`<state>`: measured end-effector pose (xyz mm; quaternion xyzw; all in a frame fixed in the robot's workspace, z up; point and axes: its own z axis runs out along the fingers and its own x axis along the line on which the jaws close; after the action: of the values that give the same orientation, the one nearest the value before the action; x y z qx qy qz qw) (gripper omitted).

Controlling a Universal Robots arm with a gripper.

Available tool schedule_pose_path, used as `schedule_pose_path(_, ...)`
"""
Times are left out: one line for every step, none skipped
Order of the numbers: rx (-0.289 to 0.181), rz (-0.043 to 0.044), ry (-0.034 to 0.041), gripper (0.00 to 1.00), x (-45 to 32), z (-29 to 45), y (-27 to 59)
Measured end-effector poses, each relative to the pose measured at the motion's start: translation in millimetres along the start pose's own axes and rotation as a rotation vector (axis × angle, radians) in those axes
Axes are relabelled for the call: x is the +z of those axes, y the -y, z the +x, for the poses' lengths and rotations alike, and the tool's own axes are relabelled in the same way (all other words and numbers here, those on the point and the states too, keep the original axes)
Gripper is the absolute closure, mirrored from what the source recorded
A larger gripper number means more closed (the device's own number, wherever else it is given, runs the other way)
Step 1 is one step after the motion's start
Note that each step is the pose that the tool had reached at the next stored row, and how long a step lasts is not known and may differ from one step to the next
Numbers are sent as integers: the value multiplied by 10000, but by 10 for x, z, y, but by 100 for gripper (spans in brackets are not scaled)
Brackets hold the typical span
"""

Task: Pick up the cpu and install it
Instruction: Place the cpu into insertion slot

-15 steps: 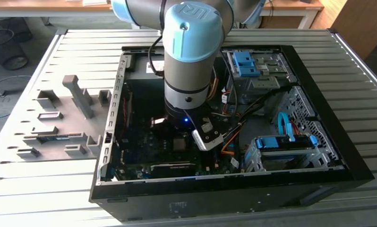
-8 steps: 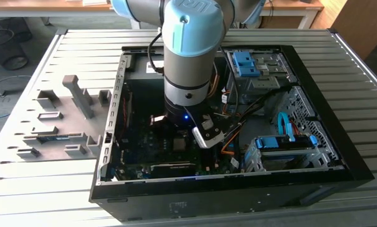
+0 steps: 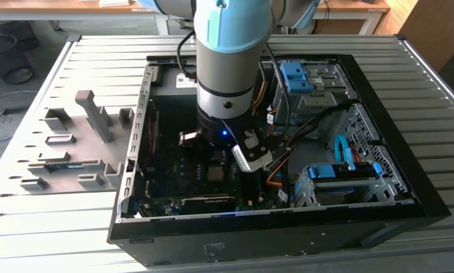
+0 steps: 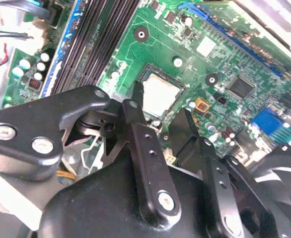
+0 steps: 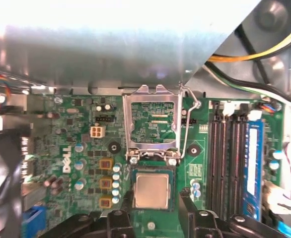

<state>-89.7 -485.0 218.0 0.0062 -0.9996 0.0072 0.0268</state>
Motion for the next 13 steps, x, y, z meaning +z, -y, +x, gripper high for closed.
schedule_pose_path(-1, -1, 0, 52, -7, 0, -3)
schedule_pose_path(0, -3, 1, 54, -11, 0, -9)
schedule_pose_path(0, -1, 0, 54, -13, 0, -10)
schedule_pose_path(-1, -2, -1, 54, -13, -1, -11)
schedule_pose_path(-1, -3, -8, 60, -13, -6, -11)
schedule_pose_path(0, -5, -27, 66, -16, -20, -12)
schedule_pose_path(-1, -25, -61, 72, -17, -43, -12)
schedule_pose_path(-5, -68, -102, 72, -19, -72, -11)
schedule_pose_path(-9, -125, -142, 78, -20, -100, -10)
schedule_pose_path(-13, -198, -178, 84, -21, -130, -10)
schedule_pose_path(-18, -278, -207, 84, -22, -157, -10)
schedule_pose_path(-24, -359, -233, 89, -23, -184, -9)
schedule_pose_path(-30, -438, -255, 90, -24, -206, -9)
